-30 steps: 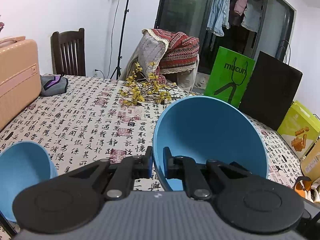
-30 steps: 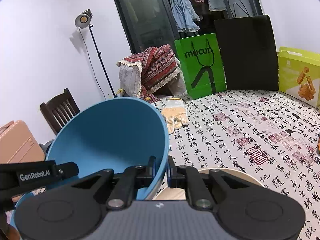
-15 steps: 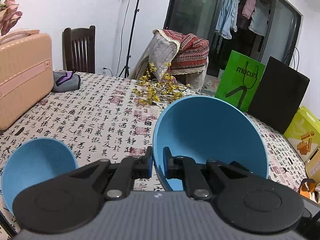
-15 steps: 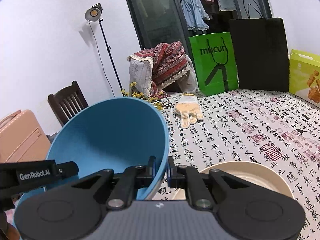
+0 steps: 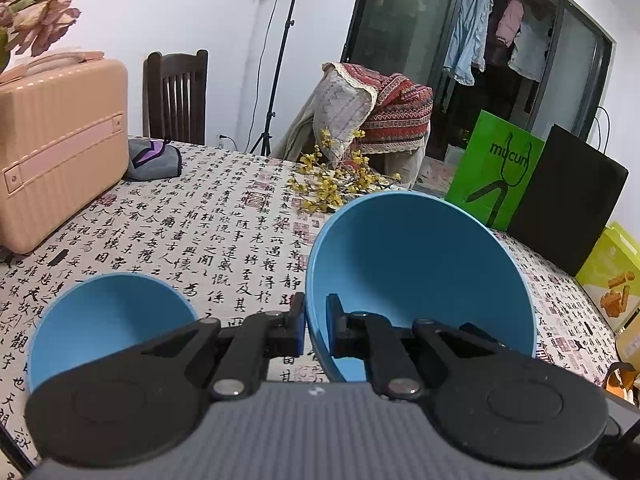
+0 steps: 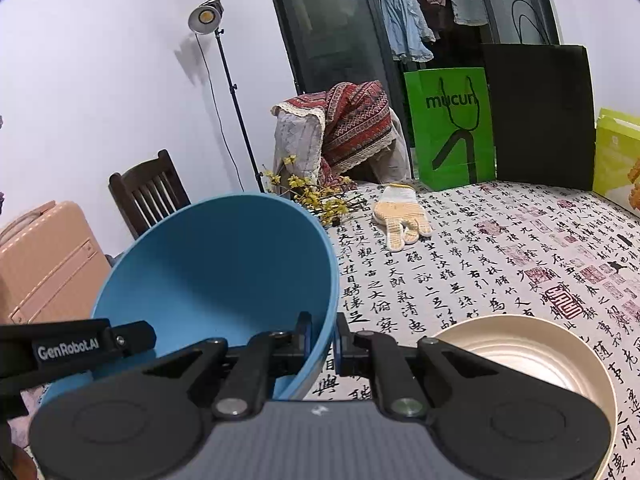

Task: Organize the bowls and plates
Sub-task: 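Lower the held blue bowl onto the stacked blue bowls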

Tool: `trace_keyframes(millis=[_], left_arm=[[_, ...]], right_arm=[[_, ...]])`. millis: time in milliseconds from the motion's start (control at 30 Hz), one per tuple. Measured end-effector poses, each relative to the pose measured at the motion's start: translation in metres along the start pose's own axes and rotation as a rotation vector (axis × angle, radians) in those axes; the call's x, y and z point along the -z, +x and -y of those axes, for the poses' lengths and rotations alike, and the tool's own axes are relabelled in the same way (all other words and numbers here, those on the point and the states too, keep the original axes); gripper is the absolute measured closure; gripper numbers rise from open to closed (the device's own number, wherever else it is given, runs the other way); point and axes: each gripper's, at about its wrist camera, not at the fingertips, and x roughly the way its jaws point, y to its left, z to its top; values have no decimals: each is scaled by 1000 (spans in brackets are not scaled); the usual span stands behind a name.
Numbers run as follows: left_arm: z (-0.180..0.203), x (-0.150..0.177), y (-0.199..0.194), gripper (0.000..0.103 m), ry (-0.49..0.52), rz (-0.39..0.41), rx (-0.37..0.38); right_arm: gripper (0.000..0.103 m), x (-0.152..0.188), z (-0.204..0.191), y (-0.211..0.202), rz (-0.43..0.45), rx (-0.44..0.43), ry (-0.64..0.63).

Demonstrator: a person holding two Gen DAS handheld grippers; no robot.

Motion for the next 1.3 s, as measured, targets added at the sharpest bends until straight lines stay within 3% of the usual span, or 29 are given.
trace_keyframes(millis=[767,1300], left_arm=[[-54,-1,-6,92,-60,7,-21],[-98,-2,-26,92,-112,37,-75]], right_arm=[[93,13,-48,7,-16,-23,-49],[92,24,-95,1,-25,-96,-78]])
